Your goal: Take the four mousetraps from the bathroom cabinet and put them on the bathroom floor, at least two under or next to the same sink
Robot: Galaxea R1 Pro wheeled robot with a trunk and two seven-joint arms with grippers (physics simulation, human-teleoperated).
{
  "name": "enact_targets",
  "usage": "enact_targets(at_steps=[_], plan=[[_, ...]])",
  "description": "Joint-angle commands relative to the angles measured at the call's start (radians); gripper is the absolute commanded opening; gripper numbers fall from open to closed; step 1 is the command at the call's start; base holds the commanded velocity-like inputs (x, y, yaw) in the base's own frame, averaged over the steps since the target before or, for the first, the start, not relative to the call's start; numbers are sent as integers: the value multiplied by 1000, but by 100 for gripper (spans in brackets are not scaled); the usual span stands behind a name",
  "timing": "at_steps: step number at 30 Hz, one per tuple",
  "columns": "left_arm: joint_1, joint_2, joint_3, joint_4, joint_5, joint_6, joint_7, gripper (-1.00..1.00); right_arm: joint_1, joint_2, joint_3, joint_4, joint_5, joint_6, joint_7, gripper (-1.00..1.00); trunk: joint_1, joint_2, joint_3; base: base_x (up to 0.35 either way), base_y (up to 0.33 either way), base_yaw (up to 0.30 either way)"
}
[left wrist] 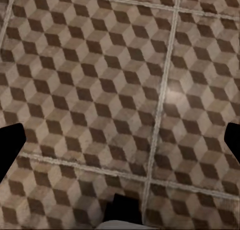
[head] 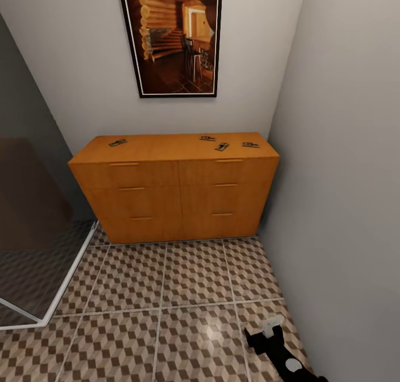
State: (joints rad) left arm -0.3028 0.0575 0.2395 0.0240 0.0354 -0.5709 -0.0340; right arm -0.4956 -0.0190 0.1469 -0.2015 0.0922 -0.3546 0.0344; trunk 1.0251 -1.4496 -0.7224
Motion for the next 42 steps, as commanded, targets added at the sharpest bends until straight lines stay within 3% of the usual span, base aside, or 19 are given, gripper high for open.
enact_targets(at_steps=[1,2,3,4,6,8,9,10,11,12,13,15,17,21,42], plan=[[5,6,1,-2,3,1,-5,100,-6,-6,-7,-5,3,3,6,100,0,0,-1,0,0,0],[10,11,1,-8,3,7,-8,100,-12,-12,-13,-11,-3,9,11,100,0,0,-1,0,0,0],[134,14,1,-10,3,38,-9,100,-533,-128,-102,-704,-27,1122,155,100,0,0,-1,0,0,0],[133,14,1,-11,3,39,-9,100,-544,-146,-103,-747,-28,1163,182,100,0,0,-1,0,0,0],[134,15,1,-11,3,39,-10,100,-574,-227,-101,-889,-25,1276,320,100,0,0,-1,0,0,0],[134,16,0,-12,3,40,-11,100,-587,-319,-73,-982,-17,1323,490,100,0,0,-1,0,0,0],[134,16,0,-12,3,40,-12,100,-589,-345,-62,-998,-15,1329,535,100,0,0,-1,0,0,0],[134,16,0,-11,3,40,-12,100,-592,-400,-39,-1023,-9,1336,628,100,0,0,-1,0,0,0],[134,15,0,-11,3,40,-12,100,-593,-427,-29,-1032,-7,1337,676,100,0,0,-1,0,0,0],[134,15,0,-11,3,40,-12,100,-594,-482,-13,-1046,-3,1333,769,100,0,0,-1,0,0,0],[134,15,0,-11,3,40,-12,100,-594,-508,-7,-1051,-2,1327,814,100,0,0,-1,0,0,0],[134,14,0,-10,3,40,-12,100,-596,-602,9,-1064,3,1273,1002,100,0,0,-1,0,0,0],[134,13,0,-10,3,40,-12,100,-596,-635,14,-1068,7,1240,1073,100,0,0,-1,0,0,0],[134,13,0,-10,3,40,-12,100,-597,-654,18,-1069,10,1219,1117,100,0,0,-1,0,0,0],[134,15,-5,-10,-5,39,-40,100,-597,-657,21,-1068,12,1214,1125,100,0,0,-1,45,50,0]])
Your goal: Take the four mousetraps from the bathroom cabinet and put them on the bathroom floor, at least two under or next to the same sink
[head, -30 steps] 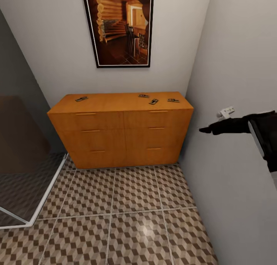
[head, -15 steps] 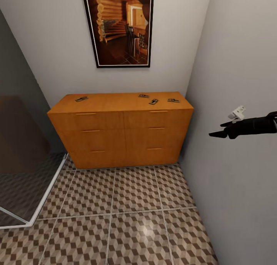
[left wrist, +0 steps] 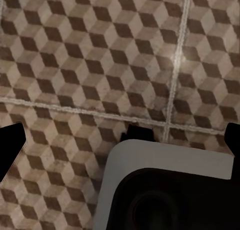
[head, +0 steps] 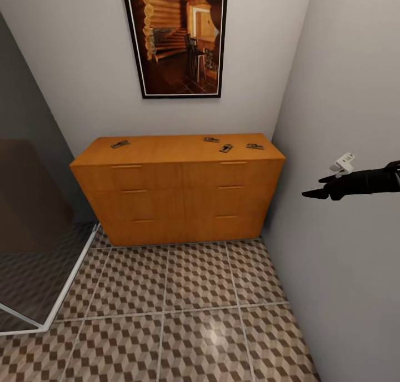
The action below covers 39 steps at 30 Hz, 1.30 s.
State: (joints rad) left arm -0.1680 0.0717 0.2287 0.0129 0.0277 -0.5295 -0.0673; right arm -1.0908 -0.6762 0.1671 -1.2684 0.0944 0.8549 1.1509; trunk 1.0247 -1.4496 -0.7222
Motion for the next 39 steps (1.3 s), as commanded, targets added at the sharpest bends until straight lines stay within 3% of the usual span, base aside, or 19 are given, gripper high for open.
enact_targets(at_steps=[1,39], plan=[[-1,0,6,1,3,-3,-7,100,-1,0,1,-1,10,4,9,100,0,0,-1,191,62,0],[-1,0,6,2,3,-3,-9,100,-1,1,11,0,33,3,9,100,0,0,-1,231,4,0]])
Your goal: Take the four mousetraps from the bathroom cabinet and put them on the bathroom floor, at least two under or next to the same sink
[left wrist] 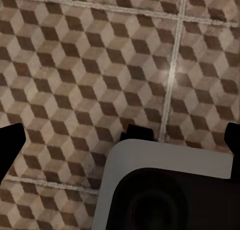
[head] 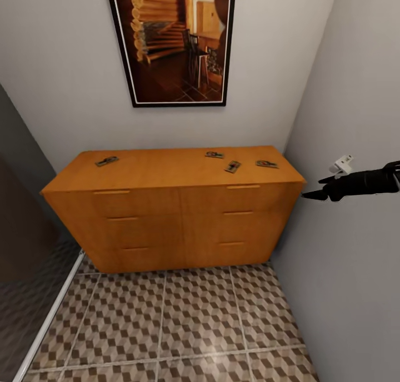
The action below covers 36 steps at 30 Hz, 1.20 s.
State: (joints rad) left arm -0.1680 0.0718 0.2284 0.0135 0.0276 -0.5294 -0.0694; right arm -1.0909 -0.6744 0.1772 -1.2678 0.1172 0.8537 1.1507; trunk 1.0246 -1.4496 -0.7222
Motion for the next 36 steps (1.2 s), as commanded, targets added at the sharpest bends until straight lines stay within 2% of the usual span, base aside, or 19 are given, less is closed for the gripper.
enact_targets(at_steps=[1,20,36], plan=[[-1,0,6,2,3,-3,-7,100,-1,0,1,-1,10,4,9,100,0,0,-1,258,0,0],[-1,0,5,3,2,-3,-7,100,-1,-1,2,1,10,-22,9,100,0,0,-1,259,2,0],[-1,0,4,3,2,-3,-8,100,-1,-1,2,3,10,-24,9,100,0,0,-1,257,71,0]])
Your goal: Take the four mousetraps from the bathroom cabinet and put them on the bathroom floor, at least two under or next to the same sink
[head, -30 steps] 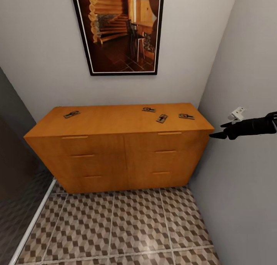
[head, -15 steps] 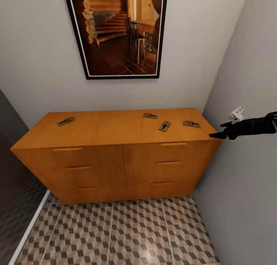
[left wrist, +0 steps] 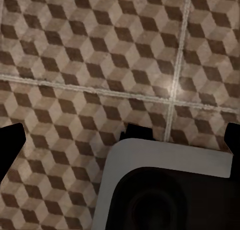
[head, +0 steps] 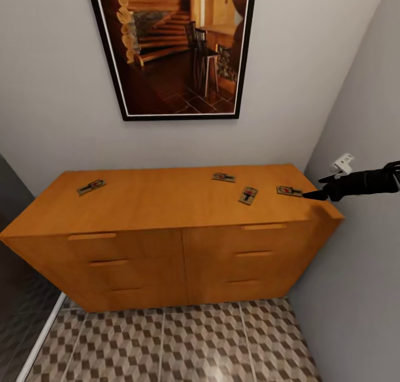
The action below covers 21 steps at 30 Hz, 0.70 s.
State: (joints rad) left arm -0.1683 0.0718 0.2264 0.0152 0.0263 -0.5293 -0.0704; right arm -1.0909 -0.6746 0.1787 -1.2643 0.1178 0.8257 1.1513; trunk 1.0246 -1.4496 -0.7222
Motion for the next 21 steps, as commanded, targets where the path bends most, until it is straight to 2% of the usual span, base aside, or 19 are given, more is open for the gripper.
enact_targets(at_steps=[1,5,10,14,21], plan=[[-1,0,6,2,3,-3,-10,100,-1,0,1,0,10,4,8,100,0,0,-1,158,27,0],[-1,0,-9,2,3,-3,-21,100,-1,-4,1,2,10,0,8,100,0,0,-1,75,13,0],[0,0,-47,2,3,-3,-24,100,-1,-6,14,13,11,-40,10,100,0,0,-1,14,2,0],[0,0,-55,3,3,-3,-25,100,-1,-7,40,24,12,-50,10,100,0,0,-1,3,0,0],[0,0,-57,3,3,-3,-25,100,-1,-8,54,28,11,-55,11,100,0,0,-1,0,0,0]])
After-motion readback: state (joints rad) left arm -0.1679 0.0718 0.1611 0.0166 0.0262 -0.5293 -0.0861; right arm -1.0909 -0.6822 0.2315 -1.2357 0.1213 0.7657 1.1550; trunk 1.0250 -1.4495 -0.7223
